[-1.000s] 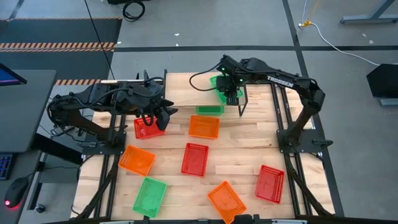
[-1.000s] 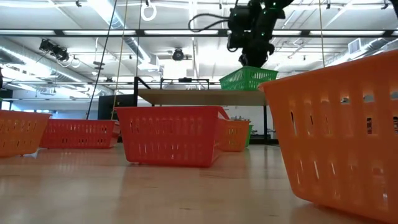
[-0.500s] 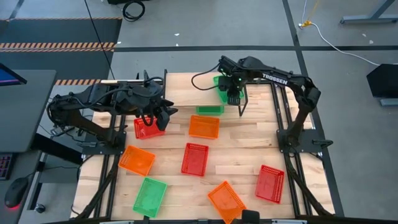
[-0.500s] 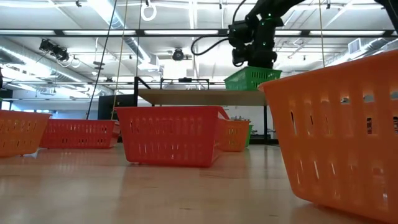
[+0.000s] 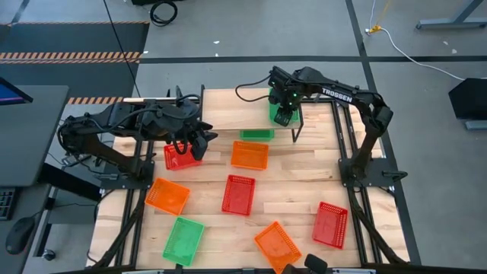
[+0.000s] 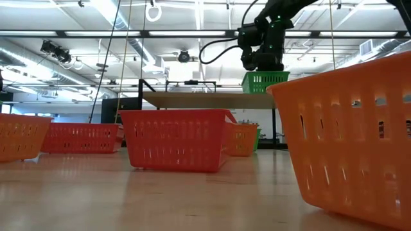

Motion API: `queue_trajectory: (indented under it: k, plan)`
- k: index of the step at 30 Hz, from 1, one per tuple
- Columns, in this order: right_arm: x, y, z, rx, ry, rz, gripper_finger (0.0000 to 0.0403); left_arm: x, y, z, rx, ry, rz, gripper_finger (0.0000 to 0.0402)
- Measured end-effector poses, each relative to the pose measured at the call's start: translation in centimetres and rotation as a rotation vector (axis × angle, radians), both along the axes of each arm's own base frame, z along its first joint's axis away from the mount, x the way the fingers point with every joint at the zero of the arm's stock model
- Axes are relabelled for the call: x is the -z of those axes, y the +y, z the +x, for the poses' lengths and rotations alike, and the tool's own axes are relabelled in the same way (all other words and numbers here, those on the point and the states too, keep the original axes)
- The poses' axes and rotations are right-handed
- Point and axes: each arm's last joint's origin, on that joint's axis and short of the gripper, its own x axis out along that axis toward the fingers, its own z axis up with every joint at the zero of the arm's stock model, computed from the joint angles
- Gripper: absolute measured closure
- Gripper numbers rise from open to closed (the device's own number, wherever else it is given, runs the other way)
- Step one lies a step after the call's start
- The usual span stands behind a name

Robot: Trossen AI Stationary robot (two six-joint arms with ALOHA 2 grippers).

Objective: Stack baskets on shelf by color
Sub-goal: Put the middle green bin on the shelf, then put the middle red bin on the shelf

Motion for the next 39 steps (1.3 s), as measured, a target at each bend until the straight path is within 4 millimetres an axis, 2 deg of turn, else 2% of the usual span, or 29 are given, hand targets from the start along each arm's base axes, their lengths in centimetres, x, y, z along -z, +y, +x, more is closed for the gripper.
queue_trajectory:
  k: [6, 12, 18, 23, 32, 35, 39]
  plan:
    - [0.1, 0.0, 0.1, 0.009, -0.003, 0.001, 0.027, 0.0, 0.0, 0.0, 0.002, 0.001, 0.003, 0.0228]
    - [-0.1, 0.0, 0.1, -0.062, -0.005, -0.016, 0.027, 0.0, 0.0, 0.0, 0.002, 0.001, 0.004, 0.0228]
    - [-0.9, -0.3, 0.5, -0.07, -0.034, -0.05, 0.027, 0.0, 0.0, 0.0, 0.003, 0.001, 0.004, 0.0228]
    - [-2.4, -0.5, 0.7, -0.093, -0.059, -0.094, 0.027, 0.0, 0.0, 0.0, 0.003, 0.001, 0.003, 0.0228]
    - [-3.8, 0.4, 0.3, -0.175, -0.003, -0.077, 0.027, 0.2, 0.0, -0.1, 0.003, 0.023, 0.005, 0.0228]
    - [-5.3, 1.1, 0.1, -0.188, 0.004, -0.069, 0.027, 1.2, 0.2, -1.0, -0.035, 0.151, -0.028, 0.0228]
    - [-9.0, 2.3, 0.1, -0.207, -0.058, -0.108, 0.027, 2.9, 0.6, -2.2, -0.171, 0.339, -0.119, 0.0228]
